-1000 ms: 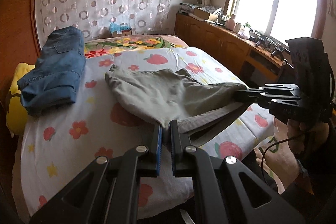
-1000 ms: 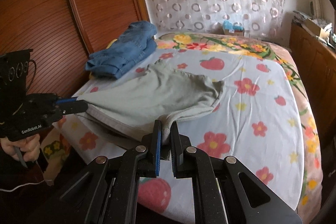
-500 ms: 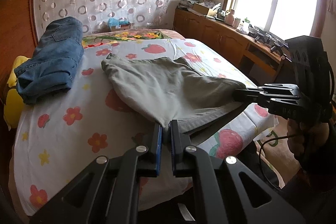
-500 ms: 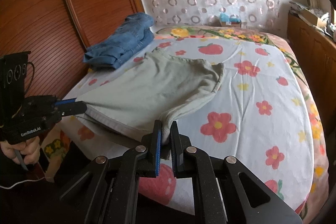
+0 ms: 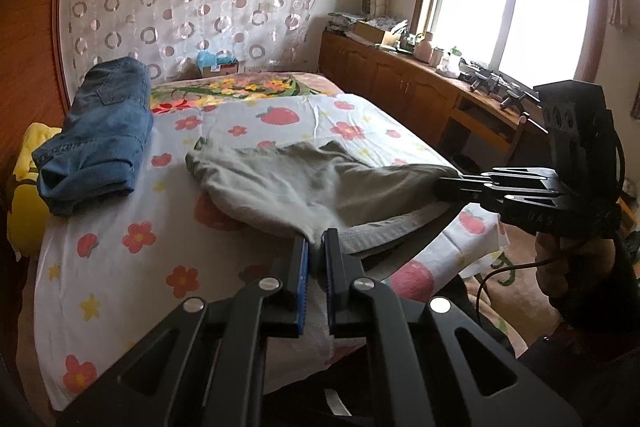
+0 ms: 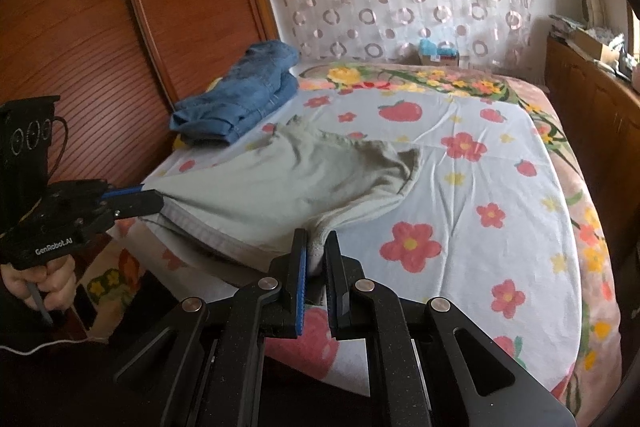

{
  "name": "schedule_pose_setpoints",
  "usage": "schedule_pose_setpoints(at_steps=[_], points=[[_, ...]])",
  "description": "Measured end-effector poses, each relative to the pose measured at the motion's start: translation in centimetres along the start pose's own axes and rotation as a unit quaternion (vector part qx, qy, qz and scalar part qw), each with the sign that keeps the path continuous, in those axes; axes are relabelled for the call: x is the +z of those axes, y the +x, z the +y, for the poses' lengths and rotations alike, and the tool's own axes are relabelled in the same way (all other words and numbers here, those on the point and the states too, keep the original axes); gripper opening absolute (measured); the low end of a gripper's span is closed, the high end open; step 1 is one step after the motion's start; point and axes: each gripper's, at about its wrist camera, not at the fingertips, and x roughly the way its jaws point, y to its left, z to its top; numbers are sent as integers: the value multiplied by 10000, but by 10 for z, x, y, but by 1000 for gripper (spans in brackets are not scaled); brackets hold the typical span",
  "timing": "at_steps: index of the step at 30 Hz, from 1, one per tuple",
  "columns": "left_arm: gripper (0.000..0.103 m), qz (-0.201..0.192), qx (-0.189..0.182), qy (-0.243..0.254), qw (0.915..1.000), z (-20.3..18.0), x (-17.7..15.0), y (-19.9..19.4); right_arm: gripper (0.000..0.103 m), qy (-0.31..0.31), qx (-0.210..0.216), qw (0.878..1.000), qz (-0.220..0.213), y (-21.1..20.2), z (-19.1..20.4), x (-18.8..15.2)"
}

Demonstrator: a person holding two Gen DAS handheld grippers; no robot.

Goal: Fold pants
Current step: 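Carry the held grey-green pants with both tools and lower them onto the sheet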

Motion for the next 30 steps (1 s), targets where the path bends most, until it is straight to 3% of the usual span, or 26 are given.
schedule_pose_setpoints(at_steps=[16,30], points=[[4,92,-13,-46,9999,6,0,15,5,68,53,10000,-6,9,-8,5],[4,72,-54,-233,9997,42,38,64,5,35,19,10000,59,57,-37,41]])
